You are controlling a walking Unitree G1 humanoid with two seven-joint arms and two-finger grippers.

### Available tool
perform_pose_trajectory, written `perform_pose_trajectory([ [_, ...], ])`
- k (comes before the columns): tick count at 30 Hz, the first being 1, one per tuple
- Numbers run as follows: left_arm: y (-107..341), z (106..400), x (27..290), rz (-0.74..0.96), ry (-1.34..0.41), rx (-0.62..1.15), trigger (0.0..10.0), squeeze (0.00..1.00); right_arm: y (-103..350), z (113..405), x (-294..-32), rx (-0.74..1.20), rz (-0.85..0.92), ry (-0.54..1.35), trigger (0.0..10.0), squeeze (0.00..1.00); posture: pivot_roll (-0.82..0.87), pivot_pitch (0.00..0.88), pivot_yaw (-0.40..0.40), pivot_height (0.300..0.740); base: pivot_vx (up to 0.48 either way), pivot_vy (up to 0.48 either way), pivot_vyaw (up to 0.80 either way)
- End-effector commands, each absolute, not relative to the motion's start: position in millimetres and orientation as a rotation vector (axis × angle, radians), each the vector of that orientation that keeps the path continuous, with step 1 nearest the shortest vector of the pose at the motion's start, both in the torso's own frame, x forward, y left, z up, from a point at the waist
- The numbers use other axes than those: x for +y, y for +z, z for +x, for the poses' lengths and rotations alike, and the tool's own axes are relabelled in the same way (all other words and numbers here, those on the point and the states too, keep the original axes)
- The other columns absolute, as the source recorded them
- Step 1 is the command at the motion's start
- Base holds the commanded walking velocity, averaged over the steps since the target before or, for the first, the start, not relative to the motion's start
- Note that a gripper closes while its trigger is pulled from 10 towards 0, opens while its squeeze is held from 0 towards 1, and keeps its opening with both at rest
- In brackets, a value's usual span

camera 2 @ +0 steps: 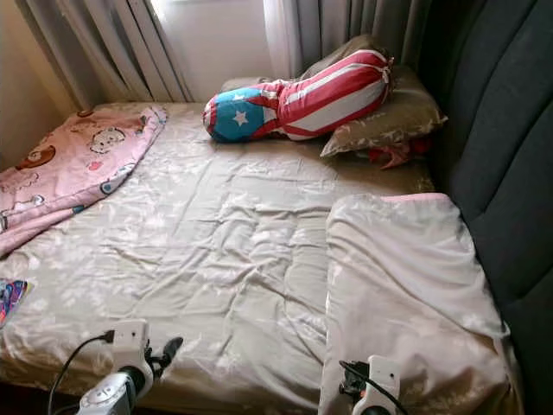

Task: Clean up the room

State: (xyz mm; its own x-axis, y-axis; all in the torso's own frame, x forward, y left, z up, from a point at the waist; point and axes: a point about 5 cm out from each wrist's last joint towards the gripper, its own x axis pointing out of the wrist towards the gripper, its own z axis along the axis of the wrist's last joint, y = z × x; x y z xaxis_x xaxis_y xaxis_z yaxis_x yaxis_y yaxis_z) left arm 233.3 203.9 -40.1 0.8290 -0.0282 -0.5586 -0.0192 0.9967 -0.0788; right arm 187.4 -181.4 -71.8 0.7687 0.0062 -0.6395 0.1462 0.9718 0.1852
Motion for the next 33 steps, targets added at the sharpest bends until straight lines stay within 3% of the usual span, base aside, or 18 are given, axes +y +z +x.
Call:
perform_pose_trajectory([
  [1, -48.7, 223.4, 206.4, -0.045, -0.003, 0.649, 10.0, 0.00, -77.1, 180.1, -179.0, 0.731, 0.223, -0.068, 10.0, 0.00, -0.07, 0.000, 0.084, 0.740, 0.000, 0.000, 0.00],
  [8, -69.4, 196.5, 208.9, -0.018, 0.070, 0.792, 10.0, 0.00, -89.2, 161.4, -184.8, 0.853, 0.164, -0.125, 10.0, 0.00, -0.09, 0.000, 0.081, 0.740, 0.000, 0.000, 0.00],
  [25, -77.6, 183.2, 206.3, -0.012, 0.117, 0.833, 10.0, 0.00, -93.4, 152.3, -192.1, 0.911, 0.104, -0.120, 10.0, 0.00, -0.09, 0.000, 0.029, 0.740, 0.000, 0.000, 0.00],
  [33, -81.8, 171.9, 213.0, -0.025, 0.171, 0.857, 10.0, 0.00, -97.4, 131.3, -216.5, 0.974, 0.086, -0.136, 10.0, 0.00, -0.08, 0.000, 0.012, 0.740, 0.000, 0.000, 0.00],
])
